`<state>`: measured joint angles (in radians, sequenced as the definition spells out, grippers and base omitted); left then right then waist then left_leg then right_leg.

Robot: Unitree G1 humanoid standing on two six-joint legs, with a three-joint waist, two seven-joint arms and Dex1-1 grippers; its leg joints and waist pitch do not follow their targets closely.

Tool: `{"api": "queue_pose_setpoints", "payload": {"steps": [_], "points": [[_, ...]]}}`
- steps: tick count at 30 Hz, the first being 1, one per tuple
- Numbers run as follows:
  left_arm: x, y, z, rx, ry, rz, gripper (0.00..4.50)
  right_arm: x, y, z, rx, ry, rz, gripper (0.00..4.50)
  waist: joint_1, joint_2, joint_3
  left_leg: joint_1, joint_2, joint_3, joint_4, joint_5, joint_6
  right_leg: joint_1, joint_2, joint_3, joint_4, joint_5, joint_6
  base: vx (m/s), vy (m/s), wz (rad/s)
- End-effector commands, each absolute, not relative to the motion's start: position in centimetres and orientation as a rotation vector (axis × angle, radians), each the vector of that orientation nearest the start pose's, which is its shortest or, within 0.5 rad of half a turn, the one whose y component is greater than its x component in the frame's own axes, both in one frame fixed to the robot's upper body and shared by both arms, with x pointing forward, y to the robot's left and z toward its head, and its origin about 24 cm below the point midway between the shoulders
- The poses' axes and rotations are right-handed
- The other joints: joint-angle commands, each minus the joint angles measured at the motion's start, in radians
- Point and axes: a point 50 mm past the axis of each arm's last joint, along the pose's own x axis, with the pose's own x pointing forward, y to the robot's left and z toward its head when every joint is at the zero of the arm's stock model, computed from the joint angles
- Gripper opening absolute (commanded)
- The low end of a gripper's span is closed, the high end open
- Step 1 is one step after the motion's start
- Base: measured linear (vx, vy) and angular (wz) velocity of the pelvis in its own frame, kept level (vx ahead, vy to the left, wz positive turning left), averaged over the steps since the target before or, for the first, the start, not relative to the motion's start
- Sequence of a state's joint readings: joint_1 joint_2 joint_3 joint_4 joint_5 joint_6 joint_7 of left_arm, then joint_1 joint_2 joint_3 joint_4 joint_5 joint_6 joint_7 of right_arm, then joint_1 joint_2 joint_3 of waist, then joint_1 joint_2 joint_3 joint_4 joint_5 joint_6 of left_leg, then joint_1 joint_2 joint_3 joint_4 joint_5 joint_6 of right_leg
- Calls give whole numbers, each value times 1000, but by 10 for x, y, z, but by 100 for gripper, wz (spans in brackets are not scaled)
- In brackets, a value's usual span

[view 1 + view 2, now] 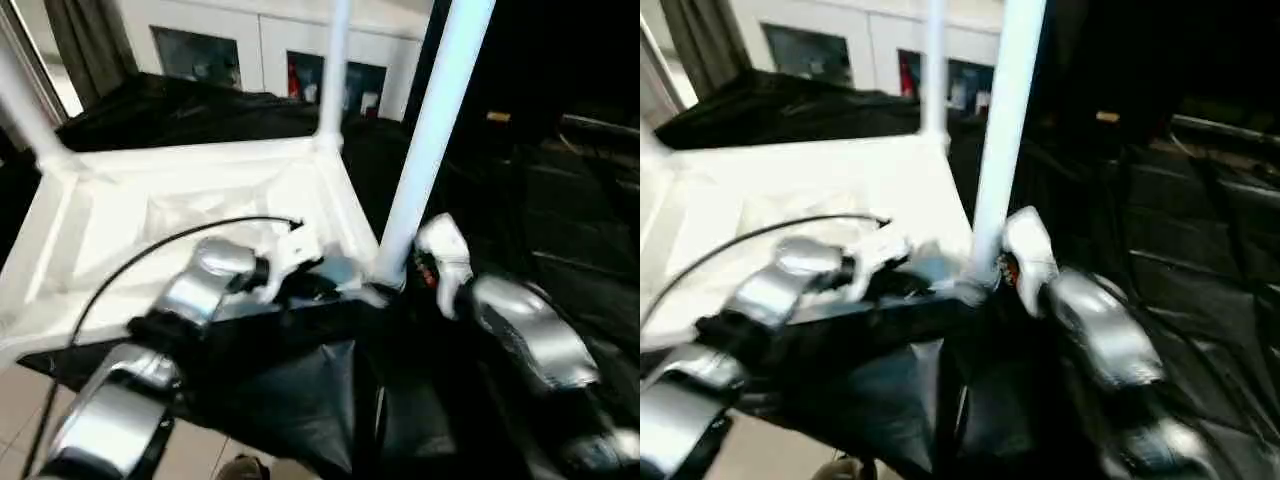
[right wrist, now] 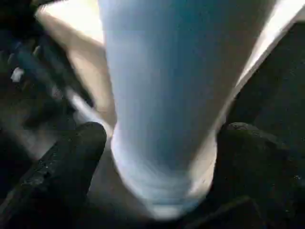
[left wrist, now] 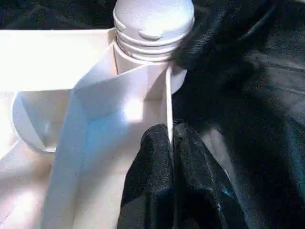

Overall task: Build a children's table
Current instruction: Rotate leg to tighten

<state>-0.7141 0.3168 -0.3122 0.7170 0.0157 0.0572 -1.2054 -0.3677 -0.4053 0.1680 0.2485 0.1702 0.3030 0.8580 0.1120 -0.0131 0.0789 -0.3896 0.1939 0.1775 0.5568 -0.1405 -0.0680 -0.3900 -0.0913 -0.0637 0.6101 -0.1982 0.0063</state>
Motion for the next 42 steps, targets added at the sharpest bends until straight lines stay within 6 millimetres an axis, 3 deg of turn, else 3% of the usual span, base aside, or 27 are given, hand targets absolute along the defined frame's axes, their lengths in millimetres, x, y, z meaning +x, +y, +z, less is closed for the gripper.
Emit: {"api": "queue_pose_setpoints", "payload": {"steps": [1, 2, 8, 9, 15, 22, 23, 29, 33, 37, 41, 42], "points": [[328, 109, 69, 399, 378, -1443, 0, 293, -153, 65, -189, 326, 1022, 448, 3, -2, -65, 24, 39, -7, -58, -255, 61, 44, -56, 41, -72, -123, -244, 0, 0, 0], [326, 112, 69, 399, 388, -1465, 0, 289, -156, 65, -195, 336, 1052, 448, 3, -1, -64, 24, 41, -8, -61, -269, 51, 42, -60, 42, -74, -160, -239, 0, 0, 0], [323, 119, 70, 401, 394, -1484, 0, 287, -158, 69, -149, 309, 1064, 448, 2, 1, -64, 26, 41, -8, -61, -268, 40, 36, -61, 44, -76, -173, -239, 0, 0, 0], [323, 119, 70, 401, 395, -1484, 0, 287, -158, 69, -147, 309, 1064, 422, 2, 0, -64, 25, 41, -8, -61, -267, 39, 36, -60, 44, -75, -169, -240, 0, 0, 0], [321, 118, 69, 400, 399, -1490, 0, 286, -156, 67, -156, 327, 1075, 375, 3, -1, -66, 23, 39, -7, -58, -237, 45, 39, -59, 43, -69, -119, -248, 0, 0, 0], [320, 119, 69, 401, 405, -1488, 0, 286, -157, 66, -159, 336, 1076, 326, 3, -3, -65, 24, 39, -7, -59, -251, 40, 38, -60, 43, -73, -160, -239, 0, 0, 0], [320, 119, 69, 401, 405, -1488, 0, 286, -157, 66, -159, 337, 1076, 297, 4, -3, -65, 25, 39, -7, -59, -252, 39, 37, -60, 43, -73, -161, -237, 0, 0, 0], [320, 120, 68, 407, 404, -1472, 0, 286, -155, 62, -158, 344, 1071, 265, 5, -5, -68, 23, 38, -6, -56, -228, 47, 39, -60, 42, -70, -136, -241, 0, 0, 0], [325, 119, 67, 418, 396, -1403, 0, 288, -153, 55, -160, 348, 1010, 255, 3, -6, -68, 25, 38, -6, -57, -238, 40, 37, -61, 42, -72, -161, -237, 0, 0, 0], [341, 110, 62, 420, 391, -1197, 0, 298, -145, 40, -119, 350, 803, 250, 0, -10, -65, 30, 37, -9, -63, -303, 4, 34, -65, 42, -86, -295, -203, 0, 0, 0], [357, 87, 58, 376, 403, -941, 0, 315, -130, 27, -6, 371, 442, 249, -4, -8, -66, 33, 36, -13, -68, -333, -23, 26, -65, 42, -93, -361, -176, 0, 0, 0], [357, 87, 58, 376, 403, -941, 0, 315, -130, 27, -6, 371, 442, 249, -8, -7, -65, 33, 36, -13, -68, -343, -31, 23, -64, 43, -91, -364, -176, 0, 0, 0]]}}
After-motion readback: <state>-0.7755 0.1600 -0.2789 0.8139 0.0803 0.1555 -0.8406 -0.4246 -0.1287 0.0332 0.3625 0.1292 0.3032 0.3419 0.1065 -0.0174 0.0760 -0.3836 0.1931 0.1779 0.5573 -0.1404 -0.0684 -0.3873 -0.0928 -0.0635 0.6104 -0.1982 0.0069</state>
